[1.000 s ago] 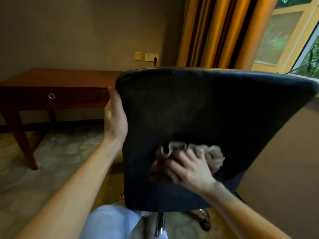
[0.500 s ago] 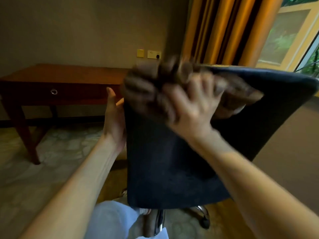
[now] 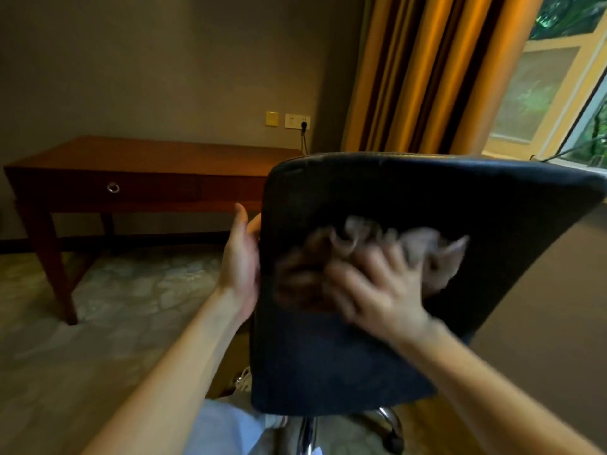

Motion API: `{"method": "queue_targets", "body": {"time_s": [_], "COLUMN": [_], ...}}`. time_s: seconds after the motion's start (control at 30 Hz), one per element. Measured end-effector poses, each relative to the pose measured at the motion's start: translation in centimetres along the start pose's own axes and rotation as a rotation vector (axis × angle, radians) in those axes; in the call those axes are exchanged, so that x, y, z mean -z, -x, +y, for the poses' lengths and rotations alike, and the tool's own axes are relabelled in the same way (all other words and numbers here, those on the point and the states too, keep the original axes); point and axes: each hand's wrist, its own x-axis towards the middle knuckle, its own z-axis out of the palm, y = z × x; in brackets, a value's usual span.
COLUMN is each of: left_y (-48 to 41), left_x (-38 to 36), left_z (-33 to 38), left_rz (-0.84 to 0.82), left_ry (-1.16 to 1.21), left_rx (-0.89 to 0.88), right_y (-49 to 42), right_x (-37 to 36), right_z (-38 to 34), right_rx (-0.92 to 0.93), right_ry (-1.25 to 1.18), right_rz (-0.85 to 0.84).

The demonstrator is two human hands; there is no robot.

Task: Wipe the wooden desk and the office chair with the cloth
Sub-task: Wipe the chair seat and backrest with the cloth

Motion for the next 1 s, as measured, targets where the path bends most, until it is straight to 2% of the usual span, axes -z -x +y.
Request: {"method": "queue_targets", "body": {"time_s": [0.07, 0.1, 0.2, 0.27, 0.33, 0.43, 0.5, 0.63, 0.7, 0.8, 0.87, 1.0], "left_y": [0.7, 0.8, 0.8, 0.9, 0.3, -0.1, -0.3, 0.8, 1.5, 2.2, 2.4, 1.0], "left_x": [0.0, 0.2, 0.8, 1.2, 2.1, 3.4, 3.4, 2.6, 2.9, 3.7, 4.6, 5.8], "left_z": [0.3, 0.2, 0.3, 0.7, 0.7, 0.6, 0.5, 0.1, -0.4, -1.1, -1.4, -1.9], "left_rz": [-0.004, -0.022, -0.036, -0.045, -0.047, -0.072, -0.079, -0.024, -0.006, 0.013, 0.009, -0.014], "left_ry": [0.071, 0.082, 0.017, 0.017, -0.003, -0.043, -0.061, -0.020, 0.000, -0.004, 0.052, 0.060], "left_rx": [0.054, 0.066, 0.042, 0.040, 0.010, 0.013, 0.013, -0.008, -0.008, 0.042, 0.092, 0.102], "right_y": [-6.7, -9.5, -13.4, -11.5, -6.5, 1.9, 3.9, 3.1, 0.8, -6.5, -11.9, -14.9], "right_x": [2.1, 2.5, 1.8, 0.0, -3.0, -6.2, -6.4, -4.0, -2.1, 0.7, 1.3, -1.3], "right_z": [1.4, 2.1, 2.6, 1.7, 0.1, -3.0, -3.4, -2.2, -2.2, -2.4, -2.1, -2.2], "right_rx": [-0.064, -0.092, -0.170, -0.207, -0.191, -0.181, -0.191, 0.010, -0.029, -0.135, -0.199, -0.248], "right_ry": [0.089, 0.114, 0.178, 0.168, 0.134, 0.079, 0.044, -0.039, -0.030, 0.036, 0.061, 0.164], "right_rz": [0.210, 0.263, 0.293, 0.277, 0.185, -0.044, -0.155, -0.277, -0.212, 0.065, 0.187, 0.225]}}
